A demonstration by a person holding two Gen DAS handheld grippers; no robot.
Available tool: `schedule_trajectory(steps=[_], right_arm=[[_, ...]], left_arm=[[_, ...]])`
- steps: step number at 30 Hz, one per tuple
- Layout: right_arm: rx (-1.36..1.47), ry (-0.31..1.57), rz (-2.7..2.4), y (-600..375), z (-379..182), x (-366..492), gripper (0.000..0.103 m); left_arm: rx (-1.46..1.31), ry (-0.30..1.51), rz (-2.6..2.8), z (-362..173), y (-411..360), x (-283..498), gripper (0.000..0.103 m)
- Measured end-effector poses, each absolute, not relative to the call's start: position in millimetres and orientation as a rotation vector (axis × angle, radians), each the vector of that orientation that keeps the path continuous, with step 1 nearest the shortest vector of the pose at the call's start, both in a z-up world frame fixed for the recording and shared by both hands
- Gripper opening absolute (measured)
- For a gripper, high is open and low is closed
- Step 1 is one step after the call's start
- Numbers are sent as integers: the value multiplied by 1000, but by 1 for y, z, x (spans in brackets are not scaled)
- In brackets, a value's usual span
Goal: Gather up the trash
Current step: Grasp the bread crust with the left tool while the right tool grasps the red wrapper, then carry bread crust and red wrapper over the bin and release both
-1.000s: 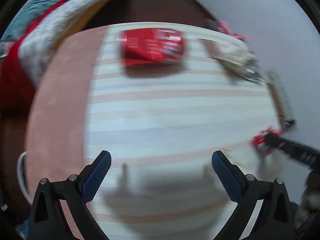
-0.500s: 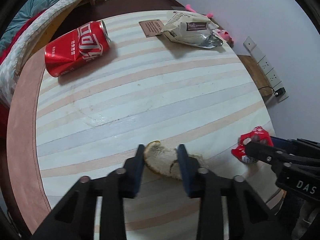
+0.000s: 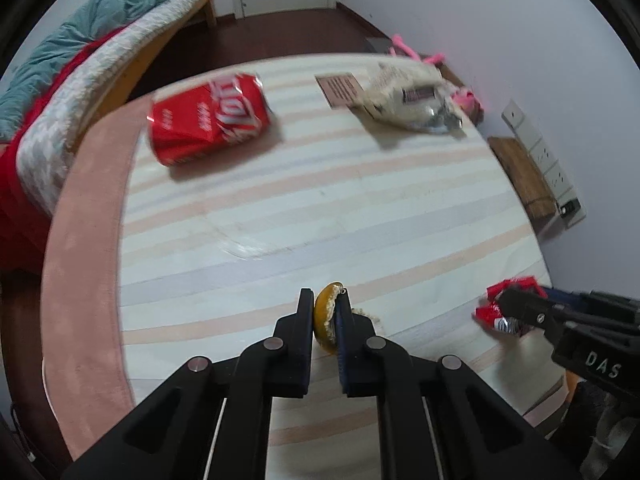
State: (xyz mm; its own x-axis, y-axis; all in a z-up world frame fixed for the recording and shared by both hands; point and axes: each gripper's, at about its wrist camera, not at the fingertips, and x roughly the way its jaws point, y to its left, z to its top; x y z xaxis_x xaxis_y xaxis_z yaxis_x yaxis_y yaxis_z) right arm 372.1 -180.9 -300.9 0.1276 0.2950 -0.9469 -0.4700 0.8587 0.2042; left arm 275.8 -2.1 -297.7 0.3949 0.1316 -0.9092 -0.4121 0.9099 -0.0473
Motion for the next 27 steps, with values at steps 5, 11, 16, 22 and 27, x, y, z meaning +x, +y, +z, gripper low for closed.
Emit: schedule_trajectory(steps=[5, 11, 16, 22, 27], right_arm=[[-152, 1301, 613, -171, -278, 358, 25], [-156, 1225, 695, -153, -235, 335, 21], [-158, 1168, 787, -126, -196, 308, 21], [-190, 1114, 940, -64, -158, 258, 21], [-244, 1093, 1087, 12, -143, 200, 21]], left_arm=[[-287, 1042, 398, -260, 11, 256, 7], [-297, 947, 469, -209, 41, 218, 7], [-315, 885, 545, -174, 75, 174, 7], [-345, 817, 680, -145, 129, 99, 7], [-389, 786, 805, -135, 180, 29, 7]])
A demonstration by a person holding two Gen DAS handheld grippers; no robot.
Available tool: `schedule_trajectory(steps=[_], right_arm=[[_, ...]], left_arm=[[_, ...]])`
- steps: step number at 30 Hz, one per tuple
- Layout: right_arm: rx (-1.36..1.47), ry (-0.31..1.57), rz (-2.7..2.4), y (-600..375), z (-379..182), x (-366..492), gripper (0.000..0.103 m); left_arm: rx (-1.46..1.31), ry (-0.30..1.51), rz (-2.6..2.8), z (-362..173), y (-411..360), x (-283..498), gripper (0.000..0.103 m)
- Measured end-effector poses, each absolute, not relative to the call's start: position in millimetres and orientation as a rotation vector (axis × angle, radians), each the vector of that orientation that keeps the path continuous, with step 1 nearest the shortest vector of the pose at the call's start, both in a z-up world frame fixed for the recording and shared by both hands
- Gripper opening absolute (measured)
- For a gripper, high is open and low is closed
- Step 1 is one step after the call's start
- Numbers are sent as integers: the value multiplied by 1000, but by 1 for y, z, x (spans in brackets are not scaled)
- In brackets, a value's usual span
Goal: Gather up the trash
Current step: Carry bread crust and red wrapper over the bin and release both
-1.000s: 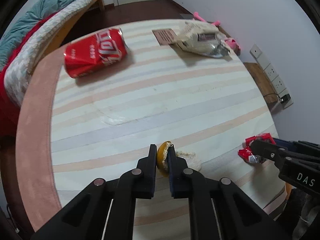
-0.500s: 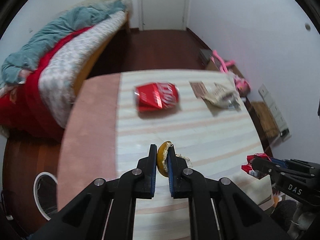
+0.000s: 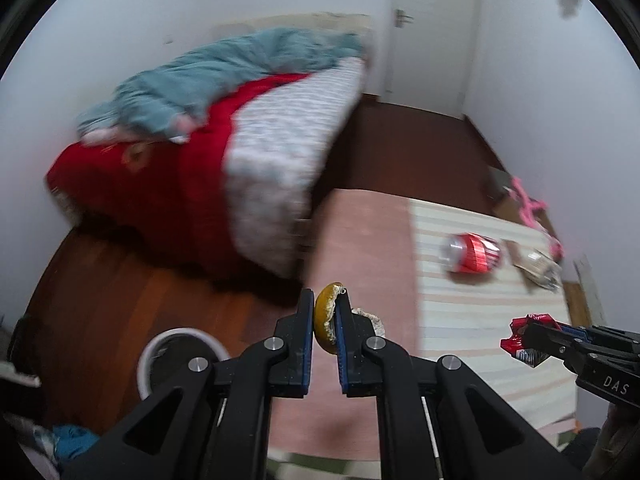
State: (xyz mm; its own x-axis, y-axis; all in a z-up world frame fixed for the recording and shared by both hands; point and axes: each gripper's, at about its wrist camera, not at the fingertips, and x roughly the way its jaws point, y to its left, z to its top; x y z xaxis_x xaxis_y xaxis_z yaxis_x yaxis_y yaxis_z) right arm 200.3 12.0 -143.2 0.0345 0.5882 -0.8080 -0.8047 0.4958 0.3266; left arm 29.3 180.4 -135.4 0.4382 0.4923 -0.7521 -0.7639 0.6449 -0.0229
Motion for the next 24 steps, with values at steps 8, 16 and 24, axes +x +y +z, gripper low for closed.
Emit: schedule_trajectory(steps=[8, 16, 24], right_arm=[[-384, 1133, 1273, 149, -167, 101, 21], [-558, 1237, 1334, 260, -246, 10, 21], [-714, 1361, 1311, 333, -342, -32, 20]], left_arm=[[-497, 825, 983, -166, 267, -80, 7], [-607, 911, 1090, -224, 323, -150, 7], [-766, 990, 1057, -290, 367, -177, 7]])
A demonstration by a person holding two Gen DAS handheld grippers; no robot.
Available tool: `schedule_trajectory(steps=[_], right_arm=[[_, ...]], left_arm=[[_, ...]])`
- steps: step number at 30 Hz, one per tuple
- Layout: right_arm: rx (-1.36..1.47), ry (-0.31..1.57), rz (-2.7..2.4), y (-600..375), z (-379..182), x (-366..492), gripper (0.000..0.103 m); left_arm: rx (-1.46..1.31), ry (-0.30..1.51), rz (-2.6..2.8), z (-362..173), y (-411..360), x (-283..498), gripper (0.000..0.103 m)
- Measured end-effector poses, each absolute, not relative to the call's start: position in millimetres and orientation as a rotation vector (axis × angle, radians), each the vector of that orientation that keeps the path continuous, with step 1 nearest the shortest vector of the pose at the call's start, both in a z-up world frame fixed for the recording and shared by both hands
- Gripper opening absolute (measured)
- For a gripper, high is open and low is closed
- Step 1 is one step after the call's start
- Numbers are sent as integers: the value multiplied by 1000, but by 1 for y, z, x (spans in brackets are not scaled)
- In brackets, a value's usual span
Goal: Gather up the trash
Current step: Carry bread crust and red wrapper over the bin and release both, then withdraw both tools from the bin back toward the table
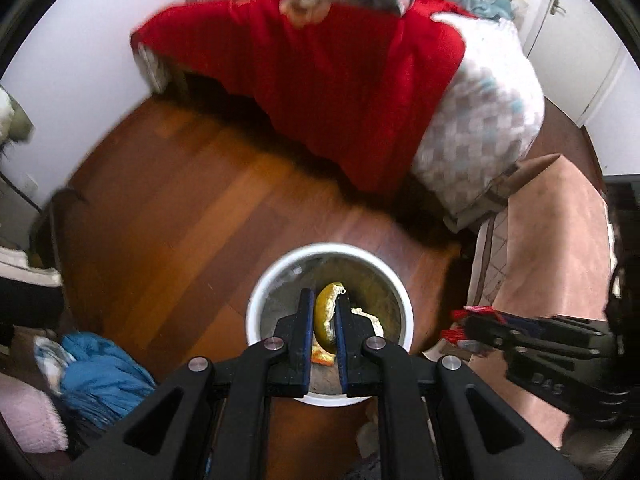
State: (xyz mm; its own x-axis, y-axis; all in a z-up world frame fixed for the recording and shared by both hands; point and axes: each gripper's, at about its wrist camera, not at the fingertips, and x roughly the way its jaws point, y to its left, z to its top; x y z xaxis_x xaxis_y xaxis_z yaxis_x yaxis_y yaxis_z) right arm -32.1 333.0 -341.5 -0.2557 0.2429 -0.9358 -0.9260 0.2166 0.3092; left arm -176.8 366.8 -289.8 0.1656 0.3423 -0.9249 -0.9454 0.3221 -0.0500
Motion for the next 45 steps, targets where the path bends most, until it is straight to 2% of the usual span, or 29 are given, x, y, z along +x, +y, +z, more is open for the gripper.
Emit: schedule_trajectory(steps=[6, 13, 14, 15, 16, 17, 18, 19, 20, 21, 23, 25, 31, 45], right_arm=[[-788, 1476, 1277, 366, -406, -42, 20], [-856, 1589, 1246, 389, -459, -47, 21], [-863, 1597, 1244, 390, -463, -46, 22], [-868, 1602, 1242, 392, -467, -46, 26], [-882, 1598, 1234, 395, -470, -47, 38], [-888, 1596, 1232, 396, -471, -47, 43], [-891, 1598, 1235, 397, -472, -48, 53], [-901, 1591, 1233, 398, -472, -48, 66], [-923, 1567, 1223, 398, -470, -48, 73], [-935, 1555, 1223, 399, -468, -47, 85], [-950, 1536, 1211, 397, -463, -45, 92], [-979, 1515, 1209, 395, -459, -46, 103], [-1082, 1389, 1171, 380, -444, -51, 103], [-1010, 1320, 1186, 348, -388, -50, 103]], left_arm=[[-1010, 1058, 952, -358, 404, -190, 8], [-1172, 1096, 942, -396, 423, -207, 12], [-1188, 1095, 951, -397, 424, -213, 20], [-1190, 1093, 962, -398, 424, -216, 41], [-1190, 1093, 974, -399, 424, -217, 57], [-1191, 1090, 987, -399, 424, -220, 84], [-1187, 1087, 1004, -398, 423, -224, 93], [-1184, 1091, 1017, -398, 423, -226, 94], [-1180, 1101, 1037, -398, 423, -229, 95], [-1170, 1109, 1056, -397, 422, -232, 98], [-1144, 1118, 1084, -395, 418, -236, 100], [-1121, 1131, 1109, -393, 414, -239, 100], [-1047, 1136, 1172, -384, 398, -241, 103], [-944, 1088, 1177, -336, 363, -226, 103]])
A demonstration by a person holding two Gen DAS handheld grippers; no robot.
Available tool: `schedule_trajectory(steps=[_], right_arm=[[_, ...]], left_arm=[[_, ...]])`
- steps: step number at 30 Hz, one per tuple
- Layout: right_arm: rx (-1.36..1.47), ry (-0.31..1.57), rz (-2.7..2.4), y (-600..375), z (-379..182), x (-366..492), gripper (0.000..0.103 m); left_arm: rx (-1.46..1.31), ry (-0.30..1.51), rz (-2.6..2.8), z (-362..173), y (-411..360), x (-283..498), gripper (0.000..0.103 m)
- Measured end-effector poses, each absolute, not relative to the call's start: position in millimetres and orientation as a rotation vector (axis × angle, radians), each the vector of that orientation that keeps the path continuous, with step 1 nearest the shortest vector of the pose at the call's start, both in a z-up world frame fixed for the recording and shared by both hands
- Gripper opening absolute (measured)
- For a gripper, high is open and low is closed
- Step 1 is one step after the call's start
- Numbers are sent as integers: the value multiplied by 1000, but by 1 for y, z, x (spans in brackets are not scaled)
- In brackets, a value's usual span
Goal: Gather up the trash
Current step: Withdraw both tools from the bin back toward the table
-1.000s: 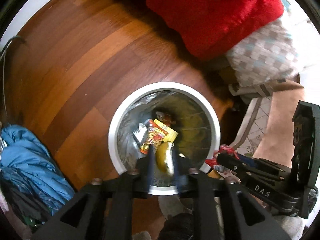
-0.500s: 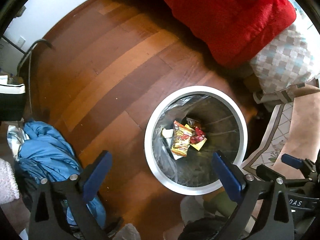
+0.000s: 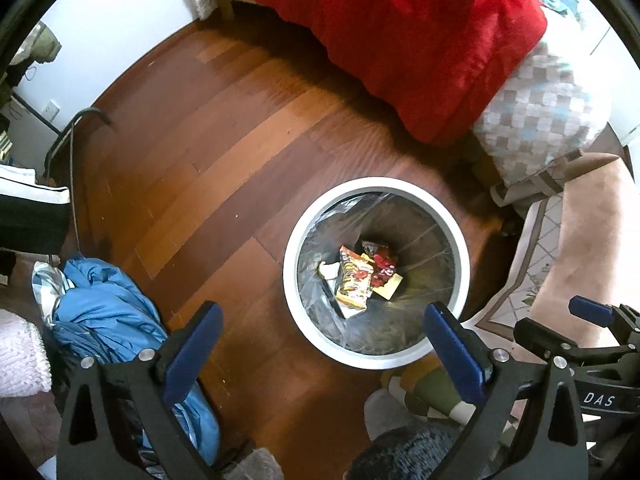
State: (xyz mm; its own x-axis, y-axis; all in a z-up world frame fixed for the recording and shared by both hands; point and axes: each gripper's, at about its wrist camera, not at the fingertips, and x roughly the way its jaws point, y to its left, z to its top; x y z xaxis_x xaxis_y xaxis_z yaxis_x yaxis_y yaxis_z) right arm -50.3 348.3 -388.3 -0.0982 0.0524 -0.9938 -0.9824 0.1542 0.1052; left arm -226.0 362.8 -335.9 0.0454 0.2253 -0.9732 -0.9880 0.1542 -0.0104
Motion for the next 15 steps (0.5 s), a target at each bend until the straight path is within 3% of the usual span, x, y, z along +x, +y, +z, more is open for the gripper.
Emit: schedule_trajectory(steps=[15], right_arm=[[-755, 1219, 1309, 284, -268, -42, 103]], left_arm=[[-728, 967, 1242, -229, 301, -212, 103]])
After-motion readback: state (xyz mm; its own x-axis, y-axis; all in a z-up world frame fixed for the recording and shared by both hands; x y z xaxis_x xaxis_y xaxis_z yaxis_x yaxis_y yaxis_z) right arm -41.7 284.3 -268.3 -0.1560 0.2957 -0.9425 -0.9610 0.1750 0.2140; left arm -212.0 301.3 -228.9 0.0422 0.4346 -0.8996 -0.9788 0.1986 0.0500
